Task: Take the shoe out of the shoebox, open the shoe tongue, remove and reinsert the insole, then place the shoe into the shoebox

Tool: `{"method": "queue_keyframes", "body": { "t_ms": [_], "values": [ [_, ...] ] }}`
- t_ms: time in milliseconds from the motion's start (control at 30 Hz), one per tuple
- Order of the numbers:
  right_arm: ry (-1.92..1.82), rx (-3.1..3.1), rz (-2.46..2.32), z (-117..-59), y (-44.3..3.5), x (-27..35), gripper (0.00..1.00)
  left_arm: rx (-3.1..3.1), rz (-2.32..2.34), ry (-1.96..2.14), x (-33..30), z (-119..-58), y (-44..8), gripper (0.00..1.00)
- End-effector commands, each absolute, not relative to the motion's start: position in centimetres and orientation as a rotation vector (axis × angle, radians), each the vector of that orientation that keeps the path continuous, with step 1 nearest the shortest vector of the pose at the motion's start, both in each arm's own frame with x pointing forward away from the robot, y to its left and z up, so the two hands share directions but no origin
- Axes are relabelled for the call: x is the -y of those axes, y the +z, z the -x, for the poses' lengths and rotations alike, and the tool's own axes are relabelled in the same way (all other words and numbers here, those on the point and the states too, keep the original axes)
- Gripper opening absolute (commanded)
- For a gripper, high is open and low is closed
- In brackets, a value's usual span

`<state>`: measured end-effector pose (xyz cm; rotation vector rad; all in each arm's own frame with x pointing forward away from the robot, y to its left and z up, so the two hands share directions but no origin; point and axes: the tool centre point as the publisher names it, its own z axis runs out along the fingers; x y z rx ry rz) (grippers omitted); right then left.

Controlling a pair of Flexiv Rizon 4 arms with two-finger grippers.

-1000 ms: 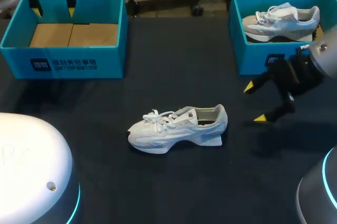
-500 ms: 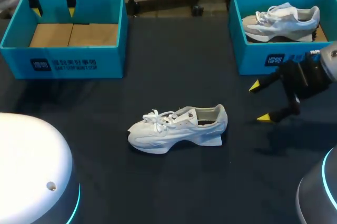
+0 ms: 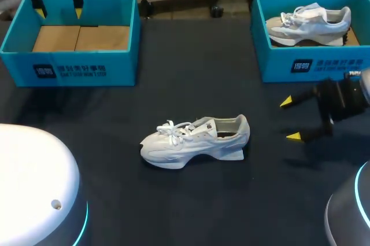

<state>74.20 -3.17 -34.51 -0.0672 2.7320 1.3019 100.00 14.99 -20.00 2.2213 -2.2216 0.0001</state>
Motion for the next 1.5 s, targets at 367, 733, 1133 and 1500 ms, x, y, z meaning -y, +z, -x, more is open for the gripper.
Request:
{"method": "queue_keyframes", "body": {
  "t_ms": [367, 733, 1133, 1500],
  "values": [
    [1.386, -2.695, -0.005, -74.2, -38.5, 3.3, 1.00, 2.222, -2.221, 0.000, -15.0, -100.0, -20.0, 1.00],
    [1.367, -2.688, -0.028, -73.5, -39.2, 3.3, 1.00, 2.222, -2.221, 0.000, -15.0, -100.0, -20.0, 1.00],
    [1.367, -2.688, -0.028, -73.5, -39.2, 3.3, 1.00, 2.222, -2.221, 0.000, -15.0, -100.0, -20.0, 1.00],
    [1.367, -2.688, -0.028, -73.5, -39.2, 3.3, 1.00, 2.222, -2.221, 0.000, -15.0, -100.0, -20.0, 1.00]
  ]
}}
